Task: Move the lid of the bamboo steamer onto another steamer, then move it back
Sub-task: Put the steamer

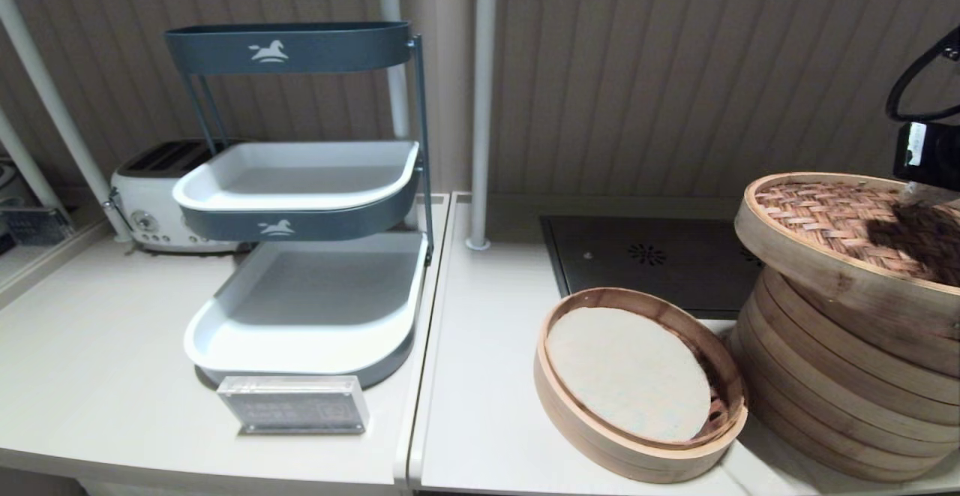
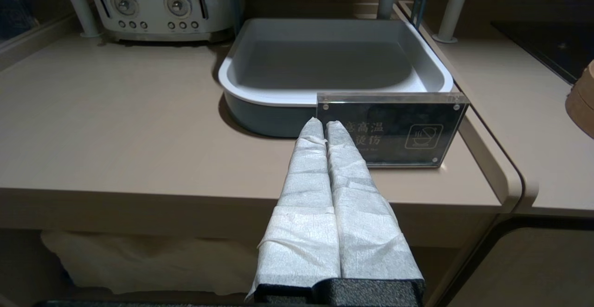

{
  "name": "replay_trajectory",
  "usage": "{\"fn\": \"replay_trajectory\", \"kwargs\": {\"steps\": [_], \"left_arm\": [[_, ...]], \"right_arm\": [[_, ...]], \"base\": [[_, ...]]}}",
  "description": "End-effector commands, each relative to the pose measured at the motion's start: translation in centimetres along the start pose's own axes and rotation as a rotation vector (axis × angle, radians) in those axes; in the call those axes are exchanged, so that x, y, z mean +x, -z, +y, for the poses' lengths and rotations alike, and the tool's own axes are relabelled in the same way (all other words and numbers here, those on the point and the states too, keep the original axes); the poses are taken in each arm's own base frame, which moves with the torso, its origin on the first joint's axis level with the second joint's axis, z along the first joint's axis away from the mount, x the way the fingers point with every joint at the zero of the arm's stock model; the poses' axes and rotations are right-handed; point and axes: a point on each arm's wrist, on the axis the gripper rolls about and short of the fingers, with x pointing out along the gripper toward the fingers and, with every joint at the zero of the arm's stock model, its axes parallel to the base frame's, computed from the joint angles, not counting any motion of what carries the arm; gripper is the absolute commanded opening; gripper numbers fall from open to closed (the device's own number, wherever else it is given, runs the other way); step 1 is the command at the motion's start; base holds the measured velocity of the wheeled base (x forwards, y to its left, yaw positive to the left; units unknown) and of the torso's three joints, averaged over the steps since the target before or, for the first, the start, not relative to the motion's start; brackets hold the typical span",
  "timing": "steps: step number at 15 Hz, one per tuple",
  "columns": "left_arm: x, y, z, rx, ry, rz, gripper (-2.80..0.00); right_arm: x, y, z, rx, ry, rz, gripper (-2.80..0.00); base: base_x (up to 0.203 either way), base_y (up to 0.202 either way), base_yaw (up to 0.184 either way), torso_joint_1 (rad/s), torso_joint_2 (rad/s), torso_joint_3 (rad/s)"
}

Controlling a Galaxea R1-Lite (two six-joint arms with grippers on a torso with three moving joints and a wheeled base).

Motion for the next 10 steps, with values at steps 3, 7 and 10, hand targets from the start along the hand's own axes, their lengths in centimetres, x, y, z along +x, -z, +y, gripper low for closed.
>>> {"fn": "replay_trajectory", "kwargs": {"steps": [3,7,10], "left_arm": [[0.2,0.8,0.0,0.0,0.0,0.027,-2.8],[0.2,0.8,0.0,0.0,0.0,0.026,-2.8],[0.2,0.8,0.0,0.0,0.0,0.027,-2.8]], "right_arm": [[1.0,-0.4,-1.6,0.028,0.049,0.018,-2.8],[1.9,-0.8,-2.8,0.042,0.061,0.041,-2.8],[2.2,-0.8,-3.3,0.053,0.067,0.05,-2.8]], "base": [[0.0,0.0,0.0,0.0,0.0,0.0],[0.0,0.0,0.0,0.0,0.0,0.0],[0.0,0.0,0.0,0.0,0.0,0.0]]}}
